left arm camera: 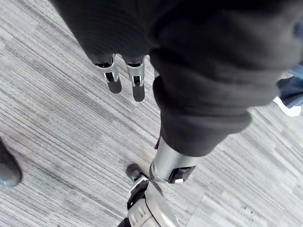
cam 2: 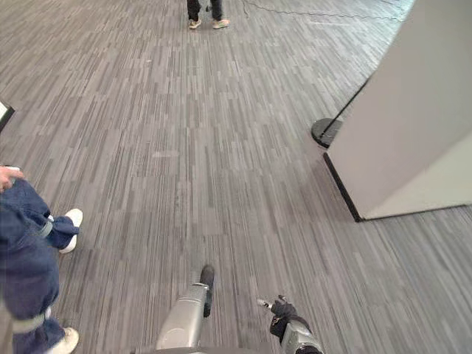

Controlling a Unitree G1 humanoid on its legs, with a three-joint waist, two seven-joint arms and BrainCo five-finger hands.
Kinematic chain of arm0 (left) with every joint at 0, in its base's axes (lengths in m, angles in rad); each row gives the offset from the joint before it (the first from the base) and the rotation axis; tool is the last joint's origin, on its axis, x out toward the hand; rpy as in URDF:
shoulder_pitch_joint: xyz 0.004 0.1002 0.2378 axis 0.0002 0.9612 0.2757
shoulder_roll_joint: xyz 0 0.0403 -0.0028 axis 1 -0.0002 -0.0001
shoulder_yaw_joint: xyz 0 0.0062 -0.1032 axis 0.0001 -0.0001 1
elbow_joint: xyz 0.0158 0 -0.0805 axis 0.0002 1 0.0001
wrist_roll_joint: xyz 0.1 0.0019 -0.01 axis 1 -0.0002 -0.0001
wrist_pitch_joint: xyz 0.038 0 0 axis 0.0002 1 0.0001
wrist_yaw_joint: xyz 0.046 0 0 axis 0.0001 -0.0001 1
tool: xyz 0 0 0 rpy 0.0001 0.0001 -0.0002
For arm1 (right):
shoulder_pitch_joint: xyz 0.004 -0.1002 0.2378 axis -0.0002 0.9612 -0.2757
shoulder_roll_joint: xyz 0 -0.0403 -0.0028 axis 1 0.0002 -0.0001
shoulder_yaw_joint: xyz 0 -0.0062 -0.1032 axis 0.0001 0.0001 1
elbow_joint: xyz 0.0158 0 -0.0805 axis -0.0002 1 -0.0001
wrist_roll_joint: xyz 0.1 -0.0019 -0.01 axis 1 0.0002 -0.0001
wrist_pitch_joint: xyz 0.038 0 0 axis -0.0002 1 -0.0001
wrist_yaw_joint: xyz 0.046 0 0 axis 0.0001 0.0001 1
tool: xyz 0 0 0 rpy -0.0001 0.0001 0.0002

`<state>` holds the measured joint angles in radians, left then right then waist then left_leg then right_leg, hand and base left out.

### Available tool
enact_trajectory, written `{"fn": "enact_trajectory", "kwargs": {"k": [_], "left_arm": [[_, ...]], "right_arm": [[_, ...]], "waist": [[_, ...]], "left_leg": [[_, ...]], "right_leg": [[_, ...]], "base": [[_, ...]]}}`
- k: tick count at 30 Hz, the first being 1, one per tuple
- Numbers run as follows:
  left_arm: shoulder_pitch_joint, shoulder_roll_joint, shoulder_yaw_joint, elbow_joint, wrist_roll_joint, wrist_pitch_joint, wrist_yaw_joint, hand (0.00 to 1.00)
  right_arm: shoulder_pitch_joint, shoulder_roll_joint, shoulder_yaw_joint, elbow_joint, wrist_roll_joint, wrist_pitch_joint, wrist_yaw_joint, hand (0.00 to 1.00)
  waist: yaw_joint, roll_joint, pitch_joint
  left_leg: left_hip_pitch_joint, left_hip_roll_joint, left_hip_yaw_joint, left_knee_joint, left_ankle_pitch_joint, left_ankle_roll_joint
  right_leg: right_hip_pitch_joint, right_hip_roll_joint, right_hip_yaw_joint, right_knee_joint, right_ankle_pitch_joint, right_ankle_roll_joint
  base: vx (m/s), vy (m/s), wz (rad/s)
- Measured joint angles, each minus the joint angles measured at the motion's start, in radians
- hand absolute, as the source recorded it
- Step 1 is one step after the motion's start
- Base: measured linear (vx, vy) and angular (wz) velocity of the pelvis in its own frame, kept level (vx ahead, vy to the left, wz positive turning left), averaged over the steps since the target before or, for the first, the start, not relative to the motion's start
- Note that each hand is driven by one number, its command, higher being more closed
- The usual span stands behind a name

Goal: Organize washtable

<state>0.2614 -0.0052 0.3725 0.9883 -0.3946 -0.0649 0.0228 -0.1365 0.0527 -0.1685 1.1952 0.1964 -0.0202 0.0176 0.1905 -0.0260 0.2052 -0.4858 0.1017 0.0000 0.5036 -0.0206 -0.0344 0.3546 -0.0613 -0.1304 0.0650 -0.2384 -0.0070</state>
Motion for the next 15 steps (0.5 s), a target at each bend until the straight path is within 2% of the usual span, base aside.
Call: {"fn": "enact_trajectory", "kwargs": {"k": [1,2,3,4,5,6,7,8,10,11,13,15], "left_arm": [[0.005,-0.011,0.036,0.0,-0.031,-0.005,-0.002,0.0],[0.011,-0.012,0.051,0.002,-0.049,-0.005,-0.001,0.0],[0.032,-0.011,0.059,0.003,-0.072,-0.006,0.001,0.0],[0.041,-0.01,0.057,0.004,-0.078,-0.006,0.002,0.0],[0.041,-0.001,0.052,0.006,-0.078,-0.003,0.004,0.0],[0.039,0.008,0.051,0.003,-0.077,-0.002,0.003,0.0],[0.034,0.02,0.049,0.0,-0.066,-0.001,0.004,0.0],[0.027,0.037,0.049,-0.004,-0.063,-0.001,0.008,0.0],[-0.002,0.059,0.043,-0.01,-0.063,-0.001,0.008,0.0],[-0.031,0.068,0.027,-0.011,-0.063,0.0,0.007,0.0],[-0.068,0.07,0.019,-0.014,-0.062,-0.001,0.007,0.0],[-0.094,0.072,0.014,-0.01,-0.05,-0.004,0.01,0.0]], "right_arm": [[-0.022,0.006,0.003,-0.001,-0.023,-0.001,0.009,0.0],[-0.022,0.006,0.003,-0.003,-0.035,-0.001,0.009,0.0],[-0.016,0.004,0.0,-0.004,-0.053,-0.001,0.011,0.0],[-0.009,0.001,-0.001,-0.004,-0.059,-0.001,0.013,0.0],[0.003,0.0,-0.004,-0.004,-0.072,-0.001,0.025,0.0],[0.016,-0.001,-0.005,-0.004,-0.074,-0.001,0.03,0.0],[0.044,-0.002,-0.013,-0.005,-0.087,0.0,0.032,0.0],[0.061,-0.002,-0.012,-0.038,-0.095,0.0,0.035,0.0],[0.072,-0.008,-0.023,-0.081,-0.093,-0.018,0.043,0.0],[0.073,-0.018,-0.043,-0.1,-0.088,-0.035,0.046,0.0],[0.083,-0.023,-0.096,-0.126,-0.078,-0.044,0.045,0.0],[0.088,-0.023,-0.15,-0.128,-0.046,-0.038,0.033,0.0]], "waist": [[0.009,-0.014,0.0],[0.011,-0.019,0.001],[0.01,-0.031,-0.001],[-0.002,-0.034,0.001],[-0.023,-0.035,0.007],[-0.031,-0.026,0.012],[-0.048,-0.023,0.015],[-0.059,-0.026,0.013],[-0.091,-0.029,0.013],[-0.104,-0.026,0.016],[-0.124,-0.02,0.018],[-0.125,-0.023,0.02]], "left_leg": [[0.012,-0.005,0.022,0.094,-0.09,0.044],[0.033,-0.009,0.041,0.124,-0.129,0.061],[0.091,-0.03,0.074,0.173,-0.203,0.095],[0.145,-0.05,0.083,0.192,-0.259,0.119],[0.218,-0.074,0.08,0.196,-0.312,0.134],[0.259,-0.085,0.075,0.187,-0.331,0.138],[0.353,-0.091,0.06,0.14,-0.354,0.147],[0.44,-0.089,0.047,0.06,-0.362,0.15],[0.536,-0.084,0.004,-0.046,-0.364,0.15],[0.585,-0.077,-0.017,-0.095,-0.361,0.139],[0.642,-0.066,-0.047,-0.123,-0.381,0.13],[0.735,-0.052,-0.052,-0.194,-0.416,0.113]], "right_leg": [[-0.045,-0.041,0.051,0.151,0.045,0.05],[-0.056,-0.051,0.074,0.227,0.059,0.073],[-0.105,-0.087,0.124,0.433,0.115,0.122],[-0.16,-0.102,0.163,0.618,0.219,0.153],[-0.242,-0.111,0.171,0.863,0.28,0.167],[-0.281,-0.117,0.149,0.966,0.274,0.165],[-0.348,-0.123,0.081,1.094,0.235,0.136],[-0.417,-0.13,-0.013,1.133,0.19,0.073],[-0.52,-0.127,-0.143,1.053,0.128,0.034],[-0.581,-0.117,-0.202,0.932,0.089,0.045],[-0.626,-0.11,-0.275,0.709,0.076,0.049],[-0.646,-0.067,-0.336,0.234,0.176,0.074]], "base": [[0.81,0.418,-0.27],[0.94,0.489,-0.34],[0.57,0.294,-0.13],[0.78,0.364,0.13],[0.49,0.216,0.31],[0.69,0.234,0.46],[0.53,0.122,0.32],[0.62,0.126,0.32],[0.52,0.014,0.47],[0.54,-0.023,0.62],[0.61,-0.054,0.57],[0.74,-0.102,0.36]]}}
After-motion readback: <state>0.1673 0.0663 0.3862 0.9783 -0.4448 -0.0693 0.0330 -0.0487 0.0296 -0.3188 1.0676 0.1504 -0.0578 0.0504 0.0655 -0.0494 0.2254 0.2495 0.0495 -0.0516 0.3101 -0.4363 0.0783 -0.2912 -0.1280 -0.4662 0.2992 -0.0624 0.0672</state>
